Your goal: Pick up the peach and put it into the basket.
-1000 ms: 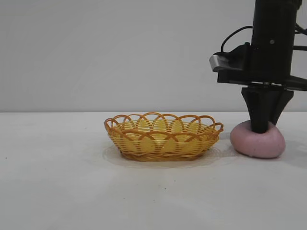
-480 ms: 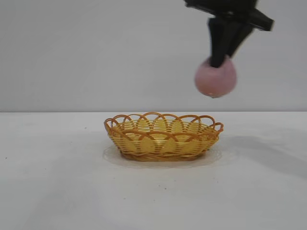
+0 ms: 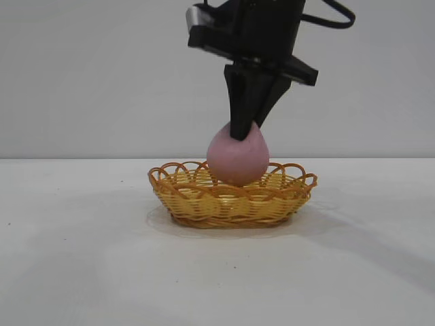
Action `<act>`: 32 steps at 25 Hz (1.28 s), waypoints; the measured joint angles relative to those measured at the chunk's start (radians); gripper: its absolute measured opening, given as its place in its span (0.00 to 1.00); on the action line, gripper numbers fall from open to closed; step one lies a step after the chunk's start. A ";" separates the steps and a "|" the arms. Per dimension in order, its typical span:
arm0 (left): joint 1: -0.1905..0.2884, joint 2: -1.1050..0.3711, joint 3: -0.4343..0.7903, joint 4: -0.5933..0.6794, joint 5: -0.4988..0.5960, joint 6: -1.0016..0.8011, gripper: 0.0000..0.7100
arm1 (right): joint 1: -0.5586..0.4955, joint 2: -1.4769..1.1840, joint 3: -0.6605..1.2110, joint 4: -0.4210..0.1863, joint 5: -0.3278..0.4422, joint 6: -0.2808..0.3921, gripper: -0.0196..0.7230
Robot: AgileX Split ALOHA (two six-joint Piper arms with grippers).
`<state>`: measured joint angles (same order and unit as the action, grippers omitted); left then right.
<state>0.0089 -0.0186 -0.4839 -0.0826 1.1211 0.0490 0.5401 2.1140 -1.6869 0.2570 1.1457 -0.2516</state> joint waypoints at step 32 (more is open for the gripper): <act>0.000 0.000 0.000 -0.002 0.000 0.000 0.73 | -0.434 -0.010 -0.097 -0.111 0.079 0.110 0.66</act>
<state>0.0089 -0.0186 -0.4839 -0.0847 1.1211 0.0490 0.1060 2.1044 -1.7844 0.1459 1.2250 -0.1418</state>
